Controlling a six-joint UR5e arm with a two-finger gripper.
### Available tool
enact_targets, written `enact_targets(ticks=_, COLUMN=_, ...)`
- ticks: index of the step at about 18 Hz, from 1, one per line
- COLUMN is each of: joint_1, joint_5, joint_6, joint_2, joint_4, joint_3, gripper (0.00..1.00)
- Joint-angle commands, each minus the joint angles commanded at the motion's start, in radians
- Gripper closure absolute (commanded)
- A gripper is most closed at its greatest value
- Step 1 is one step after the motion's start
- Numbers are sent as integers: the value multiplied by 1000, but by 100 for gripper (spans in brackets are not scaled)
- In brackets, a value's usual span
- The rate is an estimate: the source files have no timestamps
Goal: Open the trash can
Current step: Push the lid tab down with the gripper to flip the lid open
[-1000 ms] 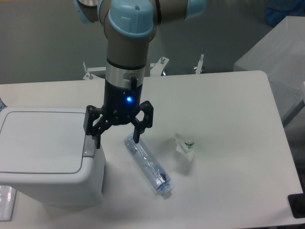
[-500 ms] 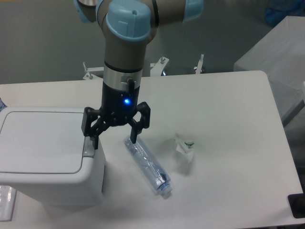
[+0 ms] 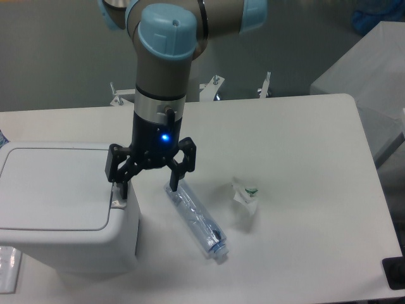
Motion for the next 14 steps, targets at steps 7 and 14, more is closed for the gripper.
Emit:
enact_targets(ticks=7, joint_1=0, joint_5=0, joint_6=2, joint_2=-2, joint_4=0, joint_3=52, gripper=0)
enact_targets(ticks=14, joint_1=49, joint_5=15, joint_6=110, joint_2=-20, joint_4=3, joint_3=224, gripper=0)
